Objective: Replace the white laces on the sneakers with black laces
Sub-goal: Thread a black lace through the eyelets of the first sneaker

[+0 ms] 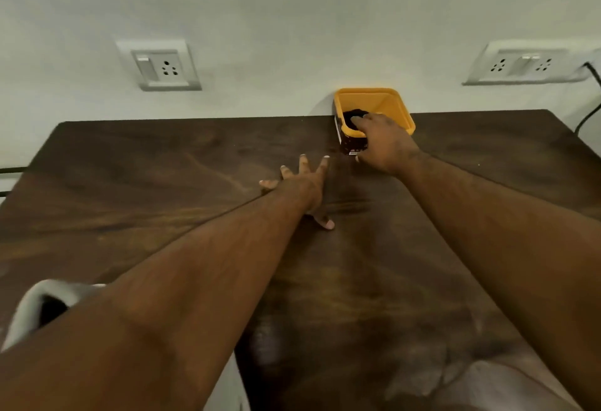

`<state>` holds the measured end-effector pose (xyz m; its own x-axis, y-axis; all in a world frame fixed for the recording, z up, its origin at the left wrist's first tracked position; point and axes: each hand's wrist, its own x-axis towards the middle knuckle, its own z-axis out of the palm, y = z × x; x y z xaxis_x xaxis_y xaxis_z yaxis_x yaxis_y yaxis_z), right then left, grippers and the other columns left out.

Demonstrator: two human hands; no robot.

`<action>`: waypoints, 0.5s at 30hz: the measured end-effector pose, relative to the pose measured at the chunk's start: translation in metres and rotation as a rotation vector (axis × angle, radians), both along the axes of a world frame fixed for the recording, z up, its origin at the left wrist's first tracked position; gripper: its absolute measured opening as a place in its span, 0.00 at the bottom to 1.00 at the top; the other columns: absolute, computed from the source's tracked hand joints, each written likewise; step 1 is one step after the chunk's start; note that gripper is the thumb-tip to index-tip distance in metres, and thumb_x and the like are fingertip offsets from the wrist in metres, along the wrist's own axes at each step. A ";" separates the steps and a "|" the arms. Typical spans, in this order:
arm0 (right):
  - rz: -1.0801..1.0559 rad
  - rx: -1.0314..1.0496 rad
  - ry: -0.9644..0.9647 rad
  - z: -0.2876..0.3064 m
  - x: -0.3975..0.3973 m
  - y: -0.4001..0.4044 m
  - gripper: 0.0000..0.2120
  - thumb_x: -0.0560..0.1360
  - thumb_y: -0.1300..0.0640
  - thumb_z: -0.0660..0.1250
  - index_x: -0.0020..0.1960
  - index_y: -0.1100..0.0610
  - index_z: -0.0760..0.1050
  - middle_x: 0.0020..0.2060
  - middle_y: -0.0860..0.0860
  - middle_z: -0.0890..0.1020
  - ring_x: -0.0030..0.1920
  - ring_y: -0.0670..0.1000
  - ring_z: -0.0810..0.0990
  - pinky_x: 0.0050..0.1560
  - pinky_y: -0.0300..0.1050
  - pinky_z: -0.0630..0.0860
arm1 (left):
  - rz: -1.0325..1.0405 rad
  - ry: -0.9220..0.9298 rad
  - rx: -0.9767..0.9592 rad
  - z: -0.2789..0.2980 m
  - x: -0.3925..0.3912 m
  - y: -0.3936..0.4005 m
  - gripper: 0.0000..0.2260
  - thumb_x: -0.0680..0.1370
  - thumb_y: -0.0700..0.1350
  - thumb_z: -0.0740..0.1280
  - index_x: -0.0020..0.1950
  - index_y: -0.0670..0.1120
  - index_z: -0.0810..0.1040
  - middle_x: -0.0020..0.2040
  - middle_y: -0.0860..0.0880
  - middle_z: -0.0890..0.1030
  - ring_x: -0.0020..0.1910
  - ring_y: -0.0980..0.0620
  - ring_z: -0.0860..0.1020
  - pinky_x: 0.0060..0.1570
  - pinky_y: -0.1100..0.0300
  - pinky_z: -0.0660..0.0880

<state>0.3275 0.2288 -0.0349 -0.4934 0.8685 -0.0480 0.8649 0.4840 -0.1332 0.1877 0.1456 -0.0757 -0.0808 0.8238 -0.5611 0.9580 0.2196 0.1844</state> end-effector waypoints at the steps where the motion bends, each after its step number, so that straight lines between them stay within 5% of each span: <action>1: -0.007 -0.033 -0.038 -0.003 0.001 0.009 0.37 0.72 0.56 0.72 0.76 0.54 0.59 0.72 0.56 0.67 0.71 0.59 0.65 0.69 0.56 0.66 | -0.005 0.025 -0.034 0.000 0.000 0.005 0.61 0.64 0.60 0.79 0.77 0.60 0.32 0.79 0.48 0.33 0.77 0.33 0.39 0.64 0.21 0.53; 6: 0.025 0.023 -0.255 -0.023 0.006 0.041 0.28 0.74 0.51 0.70 0.71 0.48 0.64 0.65 0.53 0.75 0.66 0.59 0.72 0.67 0.62 0.59 | -0.054 0.105 -0.130 -0.021 -0.003 0.033 0.66 0.60 0.63 0.79 0.75 0.58 0.27 0.76 0.45 0.26 0.73 0.29 0.32 0.65 0.24 0.56; 15: -0.013 0.105 -0.102 -0.027 0.005 0.036 0.15 0.78 0.63 0.62 0.62 0.52 0.75 0.57 0.57 0.78 0.57 0.61 0.77 0.51 0.52 0.71 | -0.117 0.206 -0.190 -0.028 -0.004 0.050 0.70 0.57 0.67 0.79 0.72 0.56 0.22 0.74 0.42 0.25 0.71 0.25 0.33 0.68 0.26 0.55</action>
<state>0.3322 0.2652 -0.0621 -0.4792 0.8777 -0.0055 0.8776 0.4793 0.0068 0.1841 0.1953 -0.1041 -0.1196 0.7157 -0.6881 0.9918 0.1177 -0.0500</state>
